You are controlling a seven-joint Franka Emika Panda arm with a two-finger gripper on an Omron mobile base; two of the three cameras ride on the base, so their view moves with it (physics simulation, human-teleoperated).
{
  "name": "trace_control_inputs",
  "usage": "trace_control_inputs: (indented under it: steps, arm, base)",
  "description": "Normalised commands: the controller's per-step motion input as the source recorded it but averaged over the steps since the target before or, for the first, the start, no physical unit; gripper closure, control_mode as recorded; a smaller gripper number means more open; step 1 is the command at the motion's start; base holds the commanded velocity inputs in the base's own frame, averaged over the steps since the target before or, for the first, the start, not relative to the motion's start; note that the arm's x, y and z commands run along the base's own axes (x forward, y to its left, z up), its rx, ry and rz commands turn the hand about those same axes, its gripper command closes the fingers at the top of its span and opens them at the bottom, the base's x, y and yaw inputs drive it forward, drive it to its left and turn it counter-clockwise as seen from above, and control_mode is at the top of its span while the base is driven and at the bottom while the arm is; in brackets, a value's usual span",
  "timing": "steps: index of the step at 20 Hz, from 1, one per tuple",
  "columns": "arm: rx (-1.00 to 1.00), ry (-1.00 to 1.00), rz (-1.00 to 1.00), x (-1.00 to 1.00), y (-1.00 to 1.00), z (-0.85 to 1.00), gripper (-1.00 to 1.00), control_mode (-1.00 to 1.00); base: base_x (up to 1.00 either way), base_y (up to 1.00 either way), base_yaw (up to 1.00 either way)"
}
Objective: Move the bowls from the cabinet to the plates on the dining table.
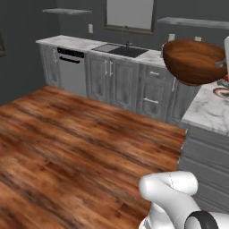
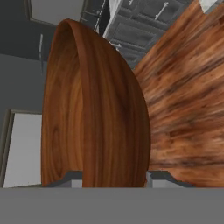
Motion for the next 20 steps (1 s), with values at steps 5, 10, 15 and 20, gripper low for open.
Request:
trace_control_inputs:
  steps: [5,10,15,20]
  arm:
    - [0.0,0.0,0.0,0.0,0.0,0.0,1.0,1.0]
    - [0.0,0.0,0.0,0.0,0.0,0.0,1.0,1.0]
    - [0.0,0.0,0.0,0.0,0.0,0.0,1.0,1.0]
    - [0.0,0.0,0.0,0.0,0.0,0.0,1.0,1.0]
  base:
    - [0.62,-0.09,0.05]
    - [0.48,-0.27,0.06]
    - [0.28,-0.5,0.01]
    - [0.47,-0.34,0.01]
